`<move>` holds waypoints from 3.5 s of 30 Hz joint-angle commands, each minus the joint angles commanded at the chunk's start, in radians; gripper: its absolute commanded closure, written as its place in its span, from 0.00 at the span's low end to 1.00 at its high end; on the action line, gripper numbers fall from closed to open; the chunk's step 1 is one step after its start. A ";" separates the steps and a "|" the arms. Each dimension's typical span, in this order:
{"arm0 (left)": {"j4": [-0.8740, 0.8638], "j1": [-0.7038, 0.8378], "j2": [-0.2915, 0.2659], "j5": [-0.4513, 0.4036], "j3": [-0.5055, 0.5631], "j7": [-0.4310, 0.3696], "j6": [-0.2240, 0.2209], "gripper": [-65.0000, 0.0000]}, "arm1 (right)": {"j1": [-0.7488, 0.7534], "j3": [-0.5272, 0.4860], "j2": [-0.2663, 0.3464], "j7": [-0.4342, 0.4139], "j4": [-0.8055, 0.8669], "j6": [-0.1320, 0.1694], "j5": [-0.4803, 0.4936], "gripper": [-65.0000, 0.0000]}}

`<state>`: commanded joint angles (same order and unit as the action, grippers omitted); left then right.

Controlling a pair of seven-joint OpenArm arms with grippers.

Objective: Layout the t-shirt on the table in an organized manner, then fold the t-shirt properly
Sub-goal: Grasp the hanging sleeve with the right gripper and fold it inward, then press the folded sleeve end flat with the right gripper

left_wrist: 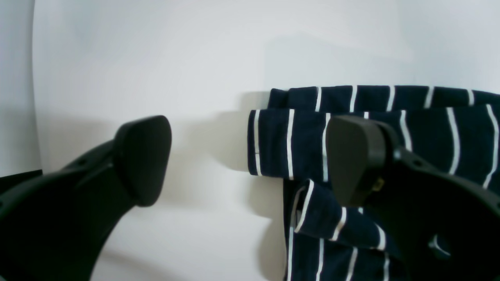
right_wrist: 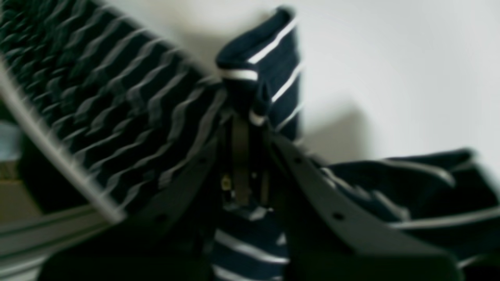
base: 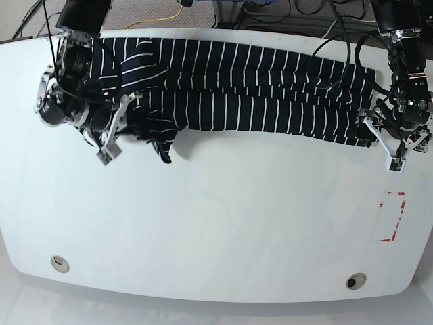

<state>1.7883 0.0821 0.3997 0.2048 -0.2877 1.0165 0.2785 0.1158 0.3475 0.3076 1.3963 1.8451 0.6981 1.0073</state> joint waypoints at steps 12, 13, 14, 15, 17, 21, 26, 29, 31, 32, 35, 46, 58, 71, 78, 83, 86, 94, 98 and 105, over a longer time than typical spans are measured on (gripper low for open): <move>-0.057 -0.002 0.000 0.000 0.048 -0.003 0.000 0.08 | 0.121 -0.089 0.173 0.000 0.000 0.000 0.169 0.97; -0.057 -0.002 0.000 0.000 0.048 -0.003 0.000 0.08 | 0.127 -0.097 0.184 0.000 0.000 0.000 0.169 0.97; -0.058 -0.002 0.000 0.000 0.048 -0.003 0.000 0.08 | 0.132 -0.106 0.196 0.000 0.000 0.000 0.169 0.97; -0.058 -0.002 -0.002 0.000 0.048 -0.003 0.000 0.08 | 0.137 -0.112 0.203 0.000 0.000 0.000 0.169 0.97; -0.061 -0.002 -0.002 0.000 0.048 -0.003 0.000 0.08 | 0.147 -0.120 0.212 0.000 0.000 0.000 0.169 0.97; -0.061 -0.020 -0.002 0.000 0.048 -0.003 0.000 0.08 | 0.158 -0.123 0.216 0.000 0.000 0.000 0.169 0.97; -0.061 -0.025 -0.002 0.000 0.048 -0.003 0.000 0.08 | 0.199 -0.121 0.218 0.000 0.000 0.000 0.169 0.97; -0.061 -0.026 0.000 -0.002 0.048 -0.003 0.000 0.08 | 0.218 -0.121 0.218 0.000 0.000 0.000 0.169 0.97; -0.061 -0.026 0.000 -0.002 0.048 -0.003 0.000 0.08 | 0.233 -0.121 0.218 0.000 0.000 0.000 0.167 0.96; -0.061 -0.026 0.000 -0.002 0.048 -0.003 0.000 0.08 | 0.238 -0.121 0.218 0.000 0.000 0.000 0.167 0.95; -0.061 -0.026 0.000 -0.002 0.048 -0.003 0.000 0.08 | 0.259 -0.118 0.218 0.000 0.000 0.000 0.166 0.78; -0.061 -0.025 0.000 -0.002 0.046 -0.003 0.000 0.08 | 0.336 -0.003 0.226 0.000 0.000 0.000 0.169 0.12; -0.026 -0.023 0.000 0.002 0.046 -0.003 0.000 0.08 | 0.307 0.080 0.282 0.000 0.009 0.000 0.170 0.09; 0.118 -0.025 0.000 0.003 0.046 -0.002 0.000 0.08 | 0.226 0.115 0.308 0.000 0.106 0.000 0.176 0.08; 0.140 -0.021 0.000 0.003 0.044 -0.002 0.000 0.08 | 0.157 0.117 0.250 0.000 0.101 0.000 0.170 0.09; 0.144 -0.015 0.000 0.005 0.044 -0.002 0.000 0.08 | 0.129 0.121 0.195 0.000 0.101 0.000 0.170 0.09; 0.147 0.005 -0.002 0.005 0.044 -0.002 0.000 0.08 | 0.132 0.117 0.178 0.000 0.103 0.000 0.170 0.09; 0.144 0.006 -0.002 0.005 0.044 -0.002 0.000 0.08 | 0.172 0.069 0.158 0.000 0.101 0.000 0.172 0.09; 0.144 0.006 -0.002 0.005 0.044 -0.003 0.000 0.08 | 0.192 0.012 0.158 0.000 0.069 0.000 0.170 0.09; 0.141 0.002 -0.002 0.005 0.046 -0.003 0.000 0.08 | 0.219 -0.095 0.161 0.000 0.000 0.000 0.170 0.09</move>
<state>1.9295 0.0836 0.3982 0.2094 -0.2417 1.0134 0.2785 0.3353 0.2524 0.4687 1.3963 1.8451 0.6981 1.1776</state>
